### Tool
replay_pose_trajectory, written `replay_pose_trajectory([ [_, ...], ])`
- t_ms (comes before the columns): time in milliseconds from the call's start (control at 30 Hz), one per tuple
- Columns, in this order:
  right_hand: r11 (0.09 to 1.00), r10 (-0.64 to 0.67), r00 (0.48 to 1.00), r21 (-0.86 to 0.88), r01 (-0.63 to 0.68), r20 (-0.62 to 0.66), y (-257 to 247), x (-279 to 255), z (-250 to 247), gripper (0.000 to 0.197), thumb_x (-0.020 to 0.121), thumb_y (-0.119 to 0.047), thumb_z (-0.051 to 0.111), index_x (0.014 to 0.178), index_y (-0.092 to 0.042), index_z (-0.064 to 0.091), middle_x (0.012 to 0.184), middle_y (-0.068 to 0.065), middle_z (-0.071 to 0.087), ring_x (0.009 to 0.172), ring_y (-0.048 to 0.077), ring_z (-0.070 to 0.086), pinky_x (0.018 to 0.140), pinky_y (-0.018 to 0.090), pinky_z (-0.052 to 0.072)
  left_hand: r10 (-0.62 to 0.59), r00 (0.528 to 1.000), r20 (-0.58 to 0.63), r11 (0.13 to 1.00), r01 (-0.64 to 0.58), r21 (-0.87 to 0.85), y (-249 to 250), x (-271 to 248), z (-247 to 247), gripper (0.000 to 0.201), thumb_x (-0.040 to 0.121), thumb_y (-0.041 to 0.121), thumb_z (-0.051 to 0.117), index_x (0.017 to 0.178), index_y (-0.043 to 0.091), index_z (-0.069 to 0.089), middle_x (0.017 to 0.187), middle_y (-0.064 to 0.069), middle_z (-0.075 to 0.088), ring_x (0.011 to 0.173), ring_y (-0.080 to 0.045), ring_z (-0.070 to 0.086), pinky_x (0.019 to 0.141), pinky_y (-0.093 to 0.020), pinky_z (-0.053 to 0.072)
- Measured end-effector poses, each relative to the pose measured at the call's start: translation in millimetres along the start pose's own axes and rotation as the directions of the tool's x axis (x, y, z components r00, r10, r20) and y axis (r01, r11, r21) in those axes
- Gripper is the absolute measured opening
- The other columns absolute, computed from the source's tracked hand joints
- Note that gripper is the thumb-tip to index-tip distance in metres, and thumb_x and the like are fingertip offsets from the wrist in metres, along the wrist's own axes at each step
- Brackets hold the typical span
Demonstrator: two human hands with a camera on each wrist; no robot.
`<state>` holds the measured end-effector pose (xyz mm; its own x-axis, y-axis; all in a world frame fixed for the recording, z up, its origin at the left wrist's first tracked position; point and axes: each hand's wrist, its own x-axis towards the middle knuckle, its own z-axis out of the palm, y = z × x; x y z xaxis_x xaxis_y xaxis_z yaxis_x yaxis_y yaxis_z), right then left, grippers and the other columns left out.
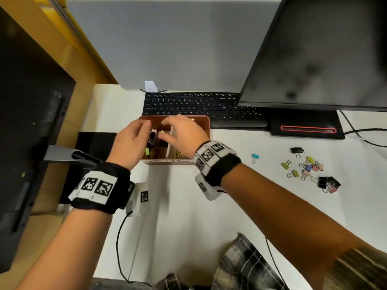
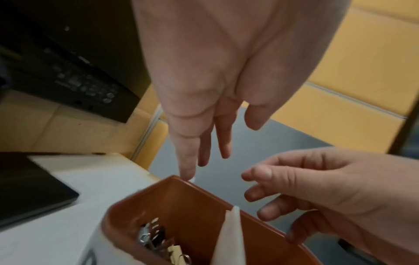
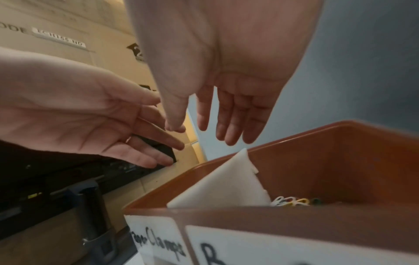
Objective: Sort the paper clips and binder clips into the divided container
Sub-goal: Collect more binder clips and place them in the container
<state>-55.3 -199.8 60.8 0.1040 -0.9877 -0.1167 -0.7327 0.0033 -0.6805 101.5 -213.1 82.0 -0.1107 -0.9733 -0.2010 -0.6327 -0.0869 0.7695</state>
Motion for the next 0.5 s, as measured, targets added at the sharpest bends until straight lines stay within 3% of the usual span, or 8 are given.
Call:
replay_pose_trajectory([
  [100,1.000,0.030,0.998,-0.002,-0.030,-0.054,45,-41,-19,0.023,0.087,-0.032,0.058,0.108,-0.023,0.062,0.108,-0.002,0.060,0.093,0.015,0.058,0.087,0.035,0.050,0.200,0.978,0.058,0.980,-0.199,-0.027,20,-26,18,0.014,0.092,0.028,0.053,0.101,0.022,0.062,0.098,0.003,0.065,0.086,-0.012,0.060,0.079,-0.023,0.046],
  [200,0.982,0.182,0.983,-0.047,-0.183,-0.037,109,-104,-45,0.023,0.085,-0.029,0.063,0.107,-0.024,0.061,0.104,-0.002,0.058,0.078,0.011,0.053,0.083,0.033,0.050,0.295,0.919,0.261,0.955,-0.290,-0.056,22,-47,61,0.021,0.087,0.022,0.060,0.108,0.026,0.059,0.109,0.007,0.059,0.089,-0.003,0.058,0.079,-0.019,0.049],
  [300,0.927,0.355,0.933,-0.153,-0.342,0.063,162,-166,-69,0.037,0.077,-0.038,0.071,0.110,-0.029,0.058,0.108,-0.005,0.053,0.089,0.009,0.052,0.088,0.037,0.049,0.303,0.825,0.477,0.943,-0.333,-0.024,23,-66,113,0.041,0.083,0.026,0.066,0.120,0.028,0.050,0.122,0.005,0.046,0.101,-0.009,0.054,0.086,-0.027,0.051],
  [367,0.901,0.416,0.895,-0.201,-0.383,0.160,184,-197,-79,0.050,0.069,-0.044,0.076,0.113,-0.033,0.055,0.115,-0.006,0.049,0.101,0.013,0.050,0.094,0.038,0.046,0.313,0.766,0.562,0.920,-0.391,0.020,24,-77,149,0.054,0.080,0.029,0.069,0.128,0.032,0.044,0.133,0.003,0.037,0.117,-0.014,0.045,0.100,-0.030,0.043],
  [500,0.893,0.406,0.859,-0.337,-0.300,0.312,199,-220,-77,0.063,0.065,-0.052,0.075,0.121,-0.036,0.052,0.132,-0.001,0.040,0.116,0.019,0.047,0.100,0.035,0.043,0.299,0.670,0.679,0.846,-0.516,0.137,24,-85,209,0.060,0.077,0.029,0.071,0.129,0.036,0.042,0.152,0.000,0.014,0.135,-0.025,0.025,0.111,-0.033,0.027],
])
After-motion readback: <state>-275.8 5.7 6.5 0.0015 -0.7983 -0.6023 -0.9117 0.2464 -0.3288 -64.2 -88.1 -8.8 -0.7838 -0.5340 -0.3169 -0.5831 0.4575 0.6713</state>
